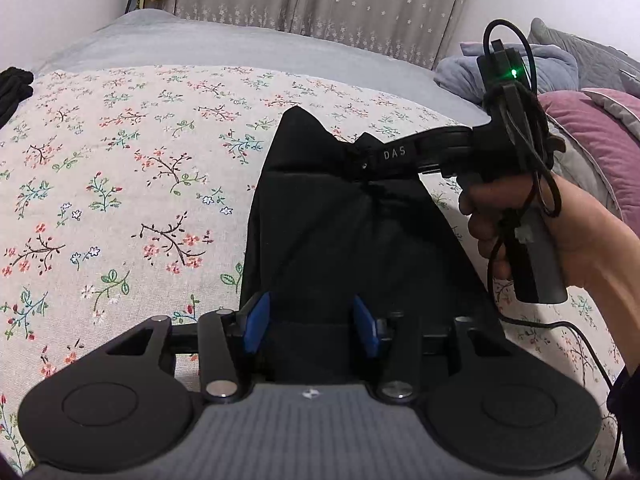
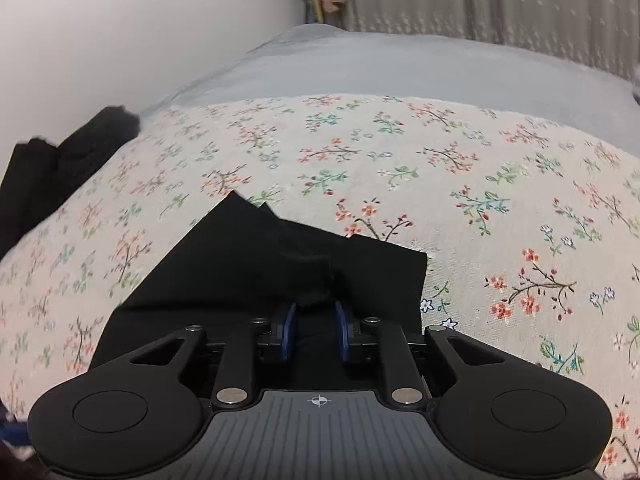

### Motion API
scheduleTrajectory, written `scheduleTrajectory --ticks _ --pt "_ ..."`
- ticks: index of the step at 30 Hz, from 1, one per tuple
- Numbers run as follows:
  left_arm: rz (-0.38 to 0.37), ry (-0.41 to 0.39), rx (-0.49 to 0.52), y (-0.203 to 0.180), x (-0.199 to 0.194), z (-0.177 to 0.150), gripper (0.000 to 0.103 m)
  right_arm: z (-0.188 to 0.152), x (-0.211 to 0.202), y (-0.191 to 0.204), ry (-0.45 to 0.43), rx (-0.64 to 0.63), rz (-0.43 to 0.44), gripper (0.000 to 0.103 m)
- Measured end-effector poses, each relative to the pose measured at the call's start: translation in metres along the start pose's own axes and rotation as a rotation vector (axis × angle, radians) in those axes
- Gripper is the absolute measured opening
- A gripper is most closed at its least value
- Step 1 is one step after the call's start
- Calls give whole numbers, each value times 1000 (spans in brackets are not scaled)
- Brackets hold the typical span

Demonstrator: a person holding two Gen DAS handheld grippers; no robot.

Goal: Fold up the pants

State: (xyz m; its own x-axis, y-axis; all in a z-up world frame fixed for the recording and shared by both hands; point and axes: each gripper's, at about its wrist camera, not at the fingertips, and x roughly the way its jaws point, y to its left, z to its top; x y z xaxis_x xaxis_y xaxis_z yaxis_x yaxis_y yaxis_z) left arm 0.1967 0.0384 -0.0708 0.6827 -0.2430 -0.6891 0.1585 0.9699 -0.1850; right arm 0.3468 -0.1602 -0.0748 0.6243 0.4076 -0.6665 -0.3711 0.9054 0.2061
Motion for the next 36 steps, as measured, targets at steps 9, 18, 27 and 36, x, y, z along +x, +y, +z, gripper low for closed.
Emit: scheduleTrajectory --ticks 9,18,27,36 --pt "-58 57 -179 23 -12 5 74 22 -33 -41 -63 144 -213 29" --pt "-174 168 -413 40 -35 -12 83 -28 -44 -68 5 388 180 74" --pt "-134 132 -413 32 -18 -21 46 -51 -56 -34 30 413 225 29" --pt "-145 148 -385 63 -18 15 27 -68 -129 5 -111 533 43 11"
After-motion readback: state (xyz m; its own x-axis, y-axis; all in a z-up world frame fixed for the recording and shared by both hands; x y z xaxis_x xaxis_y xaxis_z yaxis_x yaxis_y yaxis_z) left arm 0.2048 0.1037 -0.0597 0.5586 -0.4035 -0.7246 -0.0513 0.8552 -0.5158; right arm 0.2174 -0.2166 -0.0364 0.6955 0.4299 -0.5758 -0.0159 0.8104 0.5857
